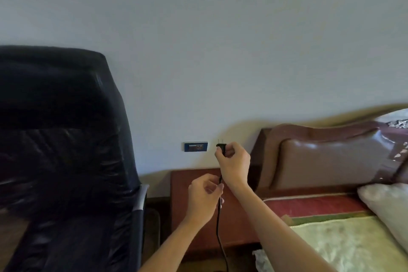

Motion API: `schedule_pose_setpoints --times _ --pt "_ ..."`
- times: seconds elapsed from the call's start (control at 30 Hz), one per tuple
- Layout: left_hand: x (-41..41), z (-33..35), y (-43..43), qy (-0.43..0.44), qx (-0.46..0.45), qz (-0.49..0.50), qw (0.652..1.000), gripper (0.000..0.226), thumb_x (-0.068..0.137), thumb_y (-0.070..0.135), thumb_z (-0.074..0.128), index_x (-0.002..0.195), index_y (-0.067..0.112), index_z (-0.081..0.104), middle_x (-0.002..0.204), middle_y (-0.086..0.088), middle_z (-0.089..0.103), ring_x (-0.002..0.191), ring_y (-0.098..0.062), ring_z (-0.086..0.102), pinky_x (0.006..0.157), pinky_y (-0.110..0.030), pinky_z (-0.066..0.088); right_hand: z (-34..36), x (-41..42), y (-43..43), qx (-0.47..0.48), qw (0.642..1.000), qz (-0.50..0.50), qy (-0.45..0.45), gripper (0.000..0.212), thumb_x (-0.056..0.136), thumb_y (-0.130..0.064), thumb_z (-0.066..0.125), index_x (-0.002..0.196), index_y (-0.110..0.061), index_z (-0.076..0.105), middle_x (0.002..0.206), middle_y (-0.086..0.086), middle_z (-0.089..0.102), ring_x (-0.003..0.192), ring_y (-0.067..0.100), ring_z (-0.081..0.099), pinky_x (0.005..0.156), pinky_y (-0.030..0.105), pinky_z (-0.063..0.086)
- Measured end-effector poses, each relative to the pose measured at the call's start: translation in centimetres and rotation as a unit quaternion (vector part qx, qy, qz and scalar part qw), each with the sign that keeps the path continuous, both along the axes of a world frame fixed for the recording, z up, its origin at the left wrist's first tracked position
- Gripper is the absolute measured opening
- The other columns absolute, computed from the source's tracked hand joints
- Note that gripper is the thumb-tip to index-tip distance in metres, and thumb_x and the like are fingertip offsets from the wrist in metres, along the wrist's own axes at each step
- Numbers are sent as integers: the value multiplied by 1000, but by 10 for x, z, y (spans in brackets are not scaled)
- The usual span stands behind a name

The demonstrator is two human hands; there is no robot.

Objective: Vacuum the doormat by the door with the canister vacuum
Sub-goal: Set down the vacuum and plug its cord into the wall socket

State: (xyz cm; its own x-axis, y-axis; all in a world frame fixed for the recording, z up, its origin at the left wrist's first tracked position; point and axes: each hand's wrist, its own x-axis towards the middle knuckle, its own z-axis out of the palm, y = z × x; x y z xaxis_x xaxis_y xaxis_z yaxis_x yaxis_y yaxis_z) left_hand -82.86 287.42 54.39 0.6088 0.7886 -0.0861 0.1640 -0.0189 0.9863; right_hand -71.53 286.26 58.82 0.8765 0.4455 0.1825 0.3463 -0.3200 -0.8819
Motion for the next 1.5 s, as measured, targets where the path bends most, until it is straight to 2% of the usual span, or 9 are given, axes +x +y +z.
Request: schedule_pose_setpoints --times 0.33,0.5,0.67,0.87,1.03,1.2,1.33,1.5 --pt "35 -80 52 54 -62 48 995 6 89 12 72 89 18 71 66 -4 70 57 -24 70 58 -53 60 -100 41 72 -66 995 34 58 23 80 -25 73 68 -15 57 60 -4 60 58 17 55 60 41 50" --pt "66 -118 85 76 -67 83 991 7 88 12 72 85 18 71 65 -2 70 55 -21 70 56 -47 60 -154 72 113 -80 992 52 80 23 81 -26 73 67 -16 58 59 -5 60 55 10 54 58 32 44" --pt "93 -164 117 78 -88 104 988 9 89 8 69 84 15 72 65 -6 70 56 -25 69 54 -48 59 -209 99 149 -96 990 51 90 22 83 -28 73 69 -16 61 59 -7 62 57 5 57 56 20 40" --pt "108 -212 138 96 -92 97 986 11 90 8 69 87 18 72 67 -3 70 57 -22 70 55 -46 60 -264 116 170 -103 990 45 89 24 82 -28 74 68 -14 61 57 -6 61 55 10 57 57 28 42" --pt "112 -237 150 102 -100 93 985 11 89 7 69 89 17 72 69 -2 71 58 -21 71 56 -46 61 -290 119 181 -95 990 43 94 23 81 -26 75 70 -12 61 56 -4 61 55 14 58 58 31 44" --pt "118 -247 158 96 -100 91 986 8 89 10 70 91 17 72 72 -2 72 60 -20 71 59 -46 61 -300 123 190 -83 992 34 92 21 81 -24 75 71 -16 58 59 -5 60 57 14 57 57 26 42" --pt "122 -252 161 92 -113 96 985 7 90 10 70 89 17 72 71 -4 71 60 -22 71 60 -50 61 -309 123 194 -73 993 31 83 22 81 -24 75 71 -16 57 60 -1 61 59 18 58 57 29 43" --pt "120 -256 163 89 -111 100 985 8 89 8 70 90 16 72 73 -4 72 62 -23 71 59 -50 61 -312 123 196 -63 994 42 75 21 81 -24 74 71 -17 57 59 -5 58 56 13 53 56 24 41"
